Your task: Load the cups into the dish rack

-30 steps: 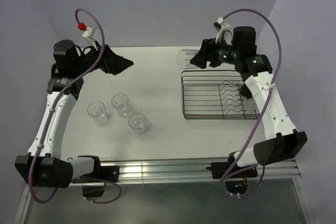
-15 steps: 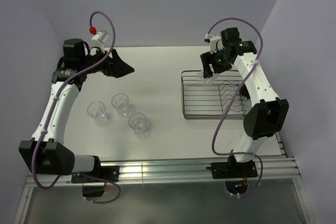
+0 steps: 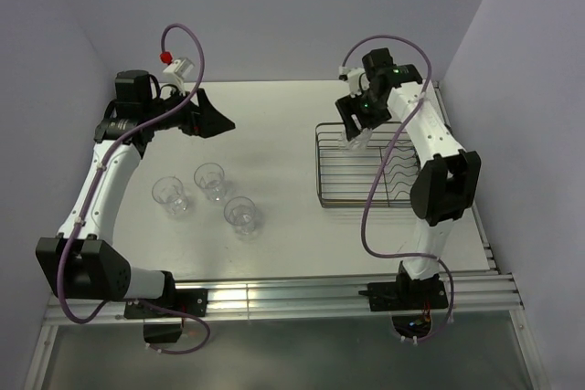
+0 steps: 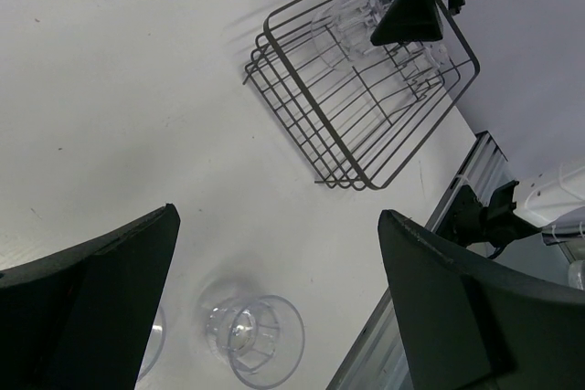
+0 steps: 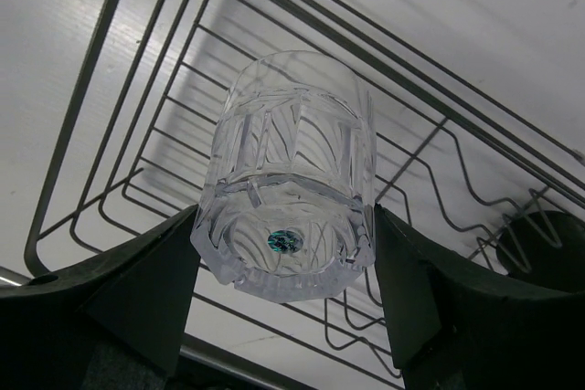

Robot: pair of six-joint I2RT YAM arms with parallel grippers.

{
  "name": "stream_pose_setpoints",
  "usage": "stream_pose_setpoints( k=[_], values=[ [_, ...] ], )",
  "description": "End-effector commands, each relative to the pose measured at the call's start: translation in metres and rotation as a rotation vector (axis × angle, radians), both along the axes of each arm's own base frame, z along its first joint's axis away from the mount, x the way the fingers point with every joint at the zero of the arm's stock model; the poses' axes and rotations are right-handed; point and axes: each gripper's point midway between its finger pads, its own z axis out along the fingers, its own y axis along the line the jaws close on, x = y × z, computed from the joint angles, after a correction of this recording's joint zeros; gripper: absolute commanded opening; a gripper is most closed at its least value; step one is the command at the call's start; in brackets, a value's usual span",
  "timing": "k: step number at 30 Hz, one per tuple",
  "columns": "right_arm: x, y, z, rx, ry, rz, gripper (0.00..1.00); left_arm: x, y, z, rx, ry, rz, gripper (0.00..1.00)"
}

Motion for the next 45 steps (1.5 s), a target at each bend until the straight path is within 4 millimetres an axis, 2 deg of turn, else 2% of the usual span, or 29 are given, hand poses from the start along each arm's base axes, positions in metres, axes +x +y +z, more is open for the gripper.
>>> stream_pose_setpoints(
  k=[1,4,16,28,41,45],
  values=[
    [0.007,0.014,0.006,0.002,-0.018,0.023,0.29,-0.002,-0.002,0.005,-0.002,-0.027,-0.026,0.99],
    [0.007,0.020,-0.004,-0.014,0.001,0.037,0.29,-0.002,-0.002,0.004,-0.006,-0.025,-0.026,0.99],
    [0.014,0.042,-0.025,-0.004,0.034,0.075,0.30,0.002,-0.003,-0.001,-0.011,-0.006,-0.021,0.99],
    [0.029,0.049,-0.036,-0.014,0.026,0.074,0.30,0.007,0.001,-0.011,0.001,0.035,0.027,0.99],
    [0.021,0.057,-0.051,-0.042,0.064,0.103,0.30,0.007,0.004,-0.016,0.012,0.043,0.048,0.99],
    [0.025,0.057,-0.053,-0.053,0.056,0.096,0.32,0.008,0.004,-0.015,0.009,0.040,0.047,0.99]
  ],
)
